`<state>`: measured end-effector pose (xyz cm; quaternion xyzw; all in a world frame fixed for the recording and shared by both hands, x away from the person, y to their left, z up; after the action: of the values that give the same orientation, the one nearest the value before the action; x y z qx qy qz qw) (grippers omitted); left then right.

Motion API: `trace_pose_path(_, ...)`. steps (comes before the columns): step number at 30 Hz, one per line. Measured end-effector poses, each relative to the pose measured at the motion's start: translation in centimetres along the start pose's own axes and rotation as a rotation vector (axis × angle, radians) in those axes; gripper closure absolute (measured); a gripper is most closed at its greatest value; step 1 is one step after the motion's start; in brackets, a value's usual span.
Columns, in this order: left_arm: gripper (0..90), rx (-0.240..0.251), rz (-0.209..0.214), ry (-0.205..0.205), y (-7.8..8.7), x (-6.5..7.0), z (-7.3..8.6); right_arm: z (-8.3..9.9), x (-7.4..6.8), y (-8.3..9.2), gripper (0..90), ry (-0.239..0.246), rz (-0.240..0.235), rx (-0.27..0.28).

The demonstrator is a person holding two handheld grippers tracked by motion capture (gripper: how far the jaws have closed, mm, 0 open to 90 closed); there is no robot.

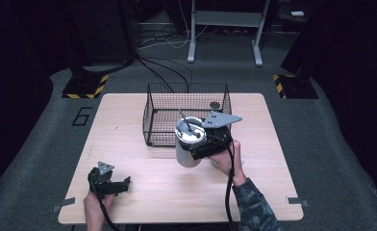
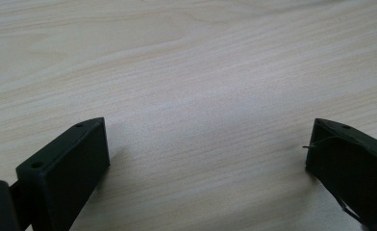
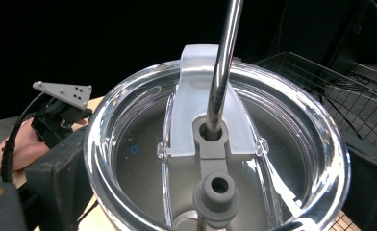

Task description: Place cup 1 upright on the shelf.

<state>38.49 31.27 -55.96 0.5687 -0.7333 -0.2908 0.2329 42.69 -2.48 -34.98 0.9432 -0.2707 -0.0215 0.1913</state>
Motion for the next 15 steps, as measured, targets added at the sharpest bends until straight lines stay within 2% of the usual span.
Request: trace_pose_path(15,1.2,0.003,0.000,0.004,0.0,0.0,0.0,-1.3,1.5,-1.0,3.5,-0.016,0.002,-0.001)
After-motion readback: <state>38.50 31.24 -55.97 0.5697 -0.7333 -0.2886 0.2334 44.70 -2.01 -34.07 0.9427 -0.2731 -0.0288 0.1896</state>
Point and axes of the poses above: each handheld gripper's, and its own axes: y roughly backward along the jaws, z roughly out of its underside, x roughly to its right, the point moved 4 cm from there along -y, roughly forward along the jaws, and after that the axes turned 2 degrees about y, right-handed, at the moved point
